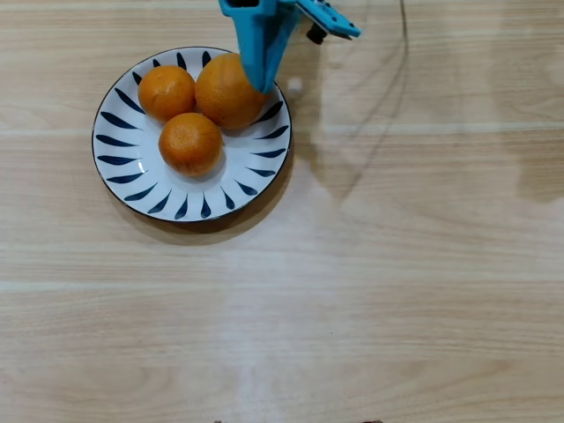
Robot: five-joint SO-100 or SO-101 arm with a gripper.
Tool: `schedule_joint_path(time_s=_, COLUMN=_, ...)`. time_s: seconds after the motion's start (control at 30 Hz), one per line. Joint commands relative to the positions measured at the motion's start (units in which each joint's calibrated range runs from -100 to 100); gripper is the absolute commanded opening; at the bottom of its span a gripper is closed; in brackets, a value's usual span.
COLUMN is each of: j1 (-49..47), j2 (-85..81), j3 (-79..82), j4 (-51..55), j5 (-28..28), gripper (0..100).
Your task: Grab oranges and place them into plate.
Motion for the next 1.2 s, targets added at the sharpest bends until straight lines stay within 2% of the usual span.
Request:
schedule_joint_path(time_s=0.0, j1=-3.16, j2=-10.35, j3=7.57, j4=4.1, j5=6.03, gripper=2)
schedule_joint_path(time_s=0.13, j1=-7.03, j2=-21.93, j3=16.35, j4=7.79, j5=8.96, gripper=2)
schedule_joint_path(time_s=0.23, j1=-9.53, j2=-29.12, j3=20.61, j4=14.93, j5=10.37, gripper=2)
schedule_joint_path(time_s=0.3, j1=-11.06, j2=-28.35, j3=23.14, j4=18.36, j5=11.31, gripper=2)
schedule_joint_path(time_s=0.47, j1=-11.95, j2=-28.61, j3=28.3, j4=18.88, j5=12.3, gripper=2)
schedule_joint_path(time_s=0.77, j1=-11.78, j2=-28.61, j3=26.13, j4=25.93, j5=13.25, gripper=2)
schedule_joint_path(time_s=1.17, j1=-11.87, j2=-28.61, j3=26.85, j4=25.32, j5=13.19, gripper=2)
